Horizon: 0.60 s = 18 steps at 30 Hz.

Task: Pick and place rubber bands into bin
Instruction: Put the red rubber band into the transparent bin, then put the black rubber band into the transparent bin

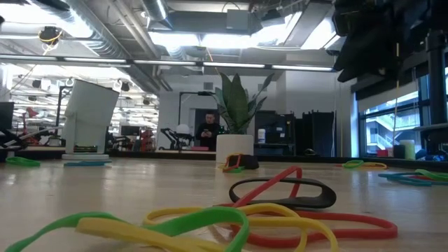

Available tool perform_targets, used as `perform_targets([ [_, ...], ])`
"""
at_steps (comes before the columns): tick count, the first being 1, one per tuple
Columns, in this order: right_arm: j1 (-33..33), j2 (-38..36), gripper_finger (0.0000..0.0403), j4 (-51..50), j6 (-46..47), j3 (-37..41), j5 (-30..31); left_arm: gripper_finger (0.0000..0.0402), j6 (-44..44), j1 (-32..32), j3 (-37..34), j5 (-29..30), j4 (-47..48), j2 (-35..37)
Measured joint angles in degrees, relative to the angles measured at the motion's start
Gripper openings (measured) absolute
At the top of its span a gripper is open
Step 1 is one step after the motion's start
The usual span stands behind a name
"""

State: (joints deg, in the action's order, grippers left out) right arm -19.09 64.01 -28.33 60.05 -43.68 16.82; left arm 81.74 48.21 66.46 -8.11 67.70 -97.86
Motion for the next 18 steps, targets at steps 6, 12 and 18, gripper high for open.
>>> perform_targets([
  [6, 0.0, 0.0, 0.0112, -0.1, 3.6, 0.0, 0.0, 0.0100, -3.1, 1.7, 0.0, 0.0, 0.1, 0.1],
  [12, 0.0, 0.0, 0.0112, -0.2, 4.2, 0.0, 0.0, 0.0150, -6.0, 2.0, 1.5, 0.1, 0.7, 2.4],
  [18, 0.0, 0.0, 0.0112, -0.2, 4.1, 0.0, 0.0, 0.0143, -6.0, 0.1, 6.0, 8.1, 6.7, 9.4],
])
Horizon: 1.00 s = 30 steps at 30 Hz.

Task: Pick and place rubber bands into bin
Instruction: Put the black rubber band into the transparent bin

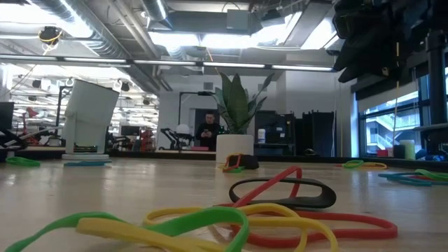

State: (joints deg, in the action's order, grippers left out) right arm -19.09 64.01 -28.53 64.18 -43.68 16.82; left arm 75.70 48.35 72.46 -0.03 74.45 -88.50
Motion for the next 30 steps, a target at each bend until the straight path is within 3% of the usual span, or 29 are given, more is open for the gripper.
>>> perform_targets([
  [3, 0.0, 0.0, 0.0112, 0.0, -0.5, 0.0, 0.0, 0.0127, -1.1, -1.9, 1.9, 6.7, 2.4, 4.0],
  [9, 0.2, 0.0, 0.0112, 0.1, -7.3, 0.0, 0.0, 0.0092, -13.5, -8.6, 2.1, 20.0, 0.0, 9.2],
  [12, 0.2, 0.0, 0.0112, 1.1, -8.4, 0.0, 1.5, 0.0061, -17.7, -14.6, 2.1, 20.9, -2.6, 9.5],
  [16, 0.2, 0.0, 0.0112, 3.2, -14.9, -0.1, 5.2, 0.0009, -32.2, -20.6, 1.9, 22.3, -13.1, 9.5],
  [22, 1.2, 0.0, 0.0112, 9.8, -28.1, -0.1, 10.8, 0.0002, -51.9, -30.2, -1.8, 16.7, -34.3, 9.3],
  [27, 5.3, 0.0, 0.0112, 18.0, -39.4, -0.1, 11.1, 0.0001, -58.3, -39.7, -9.7, 7.8, -47.3, 9.8],
  [30, 9.0, 0.0, 0.0112, 22.7, -44.1, -0.1, 7.5, 0.0002, -59.0, -44.3, -15.3, 2.9, -54.0, 10.1],
])
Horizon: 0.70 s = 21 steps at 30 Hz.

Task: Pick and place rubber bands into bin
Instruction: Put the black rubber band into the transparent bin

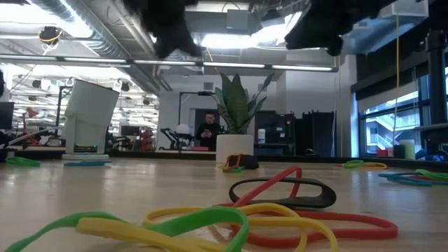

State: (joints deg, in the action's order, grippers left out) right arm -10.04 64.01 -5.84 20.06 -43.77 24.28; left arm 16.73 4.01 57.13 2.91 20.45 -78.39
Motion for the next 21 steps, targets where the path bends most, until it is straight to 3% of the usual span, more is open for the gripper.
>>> perform_targets([
  [3, 3.9, 0.3, 0.0112, 1.9, -3.7, -0.2, -6.2, 0.0001, -0.2, -3.3, -4.8, -2.5, -5.2, 0.2],
  [9, 9.7, 6.5, 0.0112, -5.9, -5.0, -6.4, -13.3, 0.0002, -3.0, -8.5, -10.5, -6.2, -7.9, 2.2],
  [16, 12.3, 20.5, 0.0112, -20.4, -11.4, -17.4, -15.5, 0.0002, -9.6, -15.5, -13.2, -12.0, -8.2, 6.4],
  [21, 12.6, 29.7, 0.0112, -25.2, -15.7, -22.6, -16.0, 0.0002, -12.8, -21.0, -14.9, -16.6, -5.5, 11.0],
])
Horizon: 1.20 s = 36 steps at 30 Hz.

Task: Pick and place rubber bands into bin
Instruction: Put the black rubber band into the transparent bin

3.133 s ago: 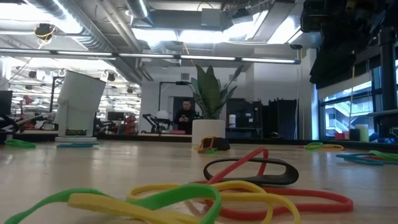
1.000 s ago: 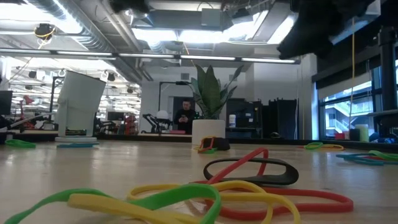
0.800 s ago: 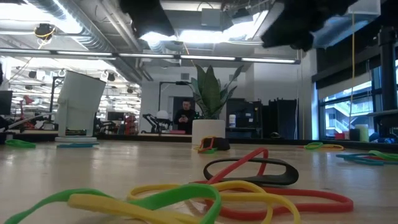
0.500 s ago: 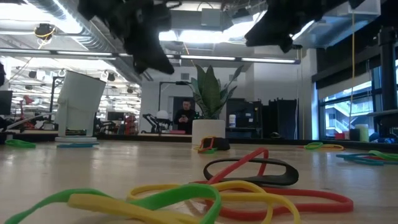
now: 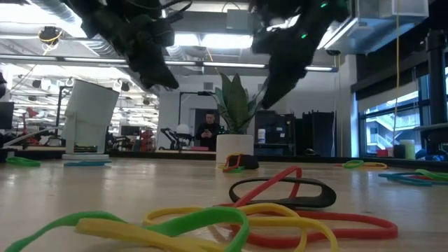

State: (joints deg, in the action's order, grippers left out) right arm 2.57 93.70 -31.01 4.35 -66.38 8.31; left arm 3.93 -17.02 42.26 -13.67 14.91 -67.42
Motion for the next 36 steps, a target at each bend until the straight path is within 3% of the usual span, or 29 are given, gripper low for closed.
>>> perform_targets([
  [12, 0.0, 14.8, 0.0112, -0.1, -9.4, -4.7, -3.6, 0.0003, -10.8, -6.5, 0.0, -2.7, 4.8, 4.1],
  [28, 1.0, 20.1, 0.0110, -0.8, -9.4, -7.6, -3.4, 0.0003, -17.2, -10.9, 0.0, -8.7, 8.1, 3.9],
  [32, 0.8, 20.8, 0.0080, -1.8, -8.6, -7.6, -5.1, 0.0003, -17.9, -11.4, 0.0, -8.8, 8.2, 3.9],
  [36, 0.4, 20.8, 0.0016, -3.9, -3.3, -8.5, -5.8, 0.0003, -18.1, -11.4, 0.0, -8.8, 8.6, 3.9],
])
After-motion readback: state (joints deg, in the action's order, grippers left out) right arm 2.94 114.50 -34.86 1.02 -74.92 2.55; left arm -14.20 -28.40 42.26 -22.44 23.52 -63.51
